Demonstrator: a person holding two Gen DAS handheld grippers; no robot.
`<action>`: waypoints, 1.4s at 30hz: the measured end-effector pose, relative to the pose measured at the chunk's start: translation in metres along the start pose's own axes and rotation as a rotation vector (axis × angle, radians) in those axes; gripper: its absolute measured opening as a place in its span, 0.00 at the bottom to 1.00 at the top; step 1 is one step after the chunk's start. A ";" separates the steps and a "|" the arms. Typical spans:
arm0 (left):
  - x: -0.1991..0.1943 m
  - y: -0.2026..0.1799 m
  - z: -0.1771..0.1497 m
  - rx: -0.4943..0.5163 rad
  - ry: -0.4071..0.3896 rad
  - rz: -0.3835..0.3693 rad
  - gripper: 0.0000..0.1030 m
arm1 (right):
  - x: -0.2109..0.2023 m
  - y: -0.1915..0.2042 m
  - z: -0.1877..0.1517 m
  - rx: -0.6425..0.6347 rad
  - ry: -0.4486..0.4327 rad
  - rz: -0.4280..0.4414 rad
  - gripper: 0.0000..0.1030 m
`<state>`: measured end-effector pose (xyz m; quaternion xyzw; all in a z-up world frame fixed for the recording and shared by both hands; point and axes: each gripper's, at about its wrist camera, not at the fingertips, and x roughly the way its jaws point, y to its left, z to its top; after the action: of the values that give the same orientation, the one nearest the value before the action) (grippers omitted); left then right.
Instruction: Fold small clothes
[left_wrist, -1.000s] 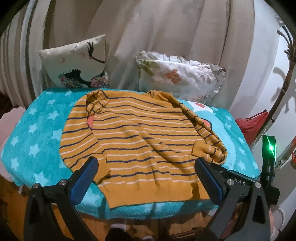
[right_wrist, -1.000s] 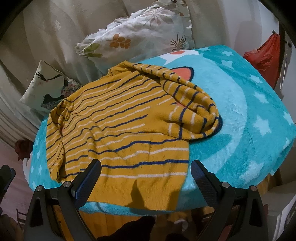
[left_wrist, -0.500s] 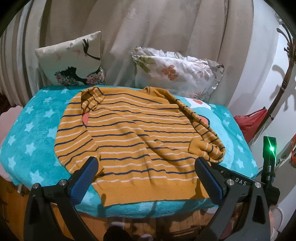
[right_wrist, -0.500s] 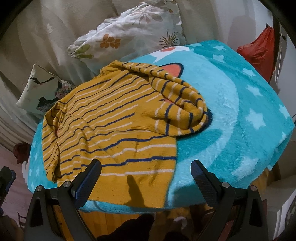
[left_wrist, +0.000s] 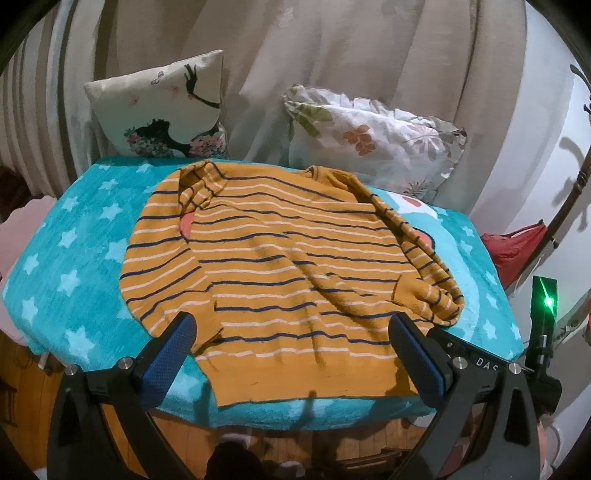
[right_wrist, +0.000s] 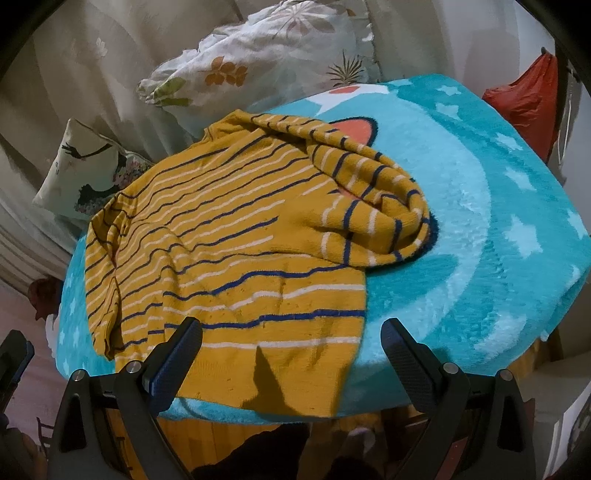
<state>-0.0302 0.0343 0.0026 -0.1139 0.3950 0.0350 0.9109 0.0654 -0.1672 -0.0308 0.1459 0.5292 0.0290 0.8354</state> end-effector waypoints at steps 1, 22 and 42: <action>0.001 0.001 0.000 -0.003 0.004 0.005 1.00 | 0.001 0.000 0.000 0.000 0.003 0.001 0.97; -0.030 0.034 -0.001 -0.041 -0.041 0.168 1.00 | -0.023 0.015 0.018 -0.146 -0.160 -0.062 0.97; 0.092 0.232 0.075 -0.220 0.014 0.221 1.00 | 0.025 0.187 0.040 -0.382 -0.143 0.050 0.98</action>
<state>0.0510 0.2748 -0.0562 -0.1690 0.4053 0.1771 0.8808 0.1313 0.0085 0.0148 -0.0002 0.4498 0.1390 0.8823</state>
